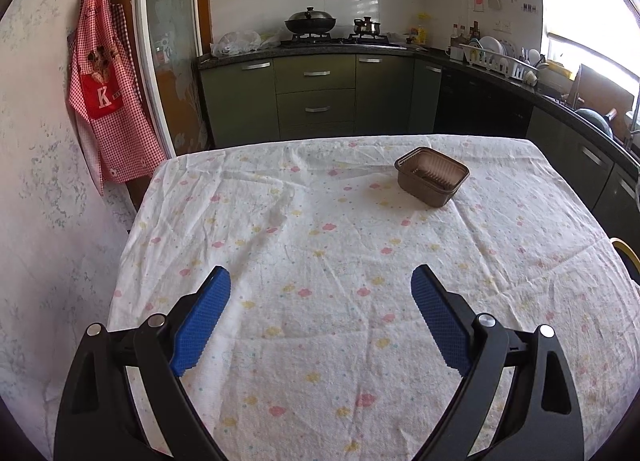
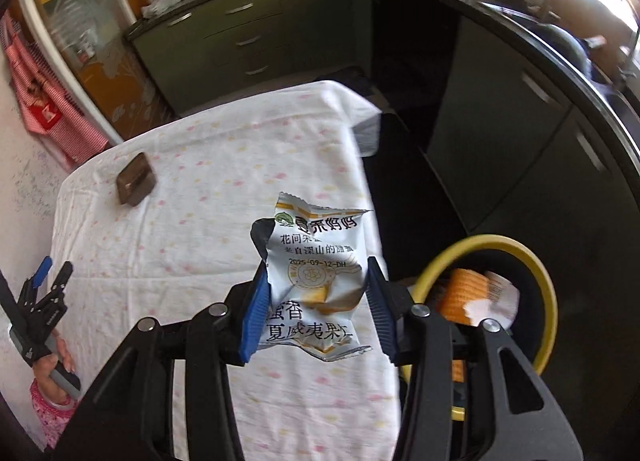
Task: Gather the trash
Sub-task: 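Carry the snack wrapper to the bin and open the right gripper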
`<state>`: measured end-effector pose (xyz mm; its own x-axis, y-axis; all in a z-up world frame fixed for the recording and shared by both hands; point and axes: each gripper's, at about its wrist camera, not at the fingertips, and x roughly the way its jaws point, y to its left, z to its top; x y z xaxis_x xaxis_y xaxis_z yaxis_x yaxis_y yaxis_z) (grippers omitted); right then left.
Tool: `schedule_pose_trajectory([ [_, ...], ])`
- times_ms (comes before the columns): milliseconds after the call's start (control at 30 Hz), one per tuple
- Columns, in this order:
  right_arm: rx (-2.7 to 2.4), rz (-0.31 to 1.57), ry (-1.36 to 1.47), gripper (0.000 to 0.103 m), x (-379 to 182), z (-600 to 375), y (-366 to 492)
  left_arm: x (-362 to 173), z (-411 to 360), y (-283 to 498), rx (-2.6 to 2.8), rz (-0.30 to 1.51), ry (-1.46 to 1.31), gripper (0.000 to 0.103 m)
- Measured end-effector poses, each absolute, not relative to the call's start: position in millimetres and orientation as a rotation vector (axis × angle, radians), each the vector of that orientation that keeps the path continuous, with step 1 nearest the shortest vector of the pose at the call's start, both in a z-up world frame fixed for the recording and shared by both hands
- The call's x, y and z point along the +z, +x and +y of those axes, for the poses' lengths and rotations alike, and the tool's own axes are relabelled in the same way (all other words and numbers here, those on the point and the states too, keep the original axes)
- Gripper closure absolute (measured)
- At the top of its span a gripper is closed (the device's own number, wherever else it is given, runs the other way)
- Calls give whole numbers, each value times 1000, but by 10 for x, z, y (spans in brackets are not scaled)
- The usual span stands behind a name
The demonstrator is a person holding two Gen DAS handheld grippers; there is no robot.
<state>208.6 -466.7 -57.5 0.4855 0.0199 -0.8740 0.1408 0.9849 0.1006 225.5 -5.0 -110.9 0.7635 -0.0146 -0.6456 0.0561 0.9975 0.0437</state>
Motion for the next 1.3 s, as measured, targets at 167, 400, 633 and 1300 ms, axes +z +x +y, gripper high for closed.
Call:
schedule_pose_trajectory([
  [167, -242, 1095, 212, 57, -808, -5458, 1830, -1079, -99, 2212, -39, 683, 83, 12],
  [400, -372, 1146, 279, 55, -1215, -6136, 1618, -1117, -136, 2224, -42, 696, 102, 12],
  [633, -464, 1132, 251, 43, -1286, -6322, 1540, -1113, -156, 2217, -49, 694, 106, 12],
  [1300, -109, 895, 89, 31, -1028, -4507, 783, -1111, -509, 2205, -252, 784, 121, 11],
])
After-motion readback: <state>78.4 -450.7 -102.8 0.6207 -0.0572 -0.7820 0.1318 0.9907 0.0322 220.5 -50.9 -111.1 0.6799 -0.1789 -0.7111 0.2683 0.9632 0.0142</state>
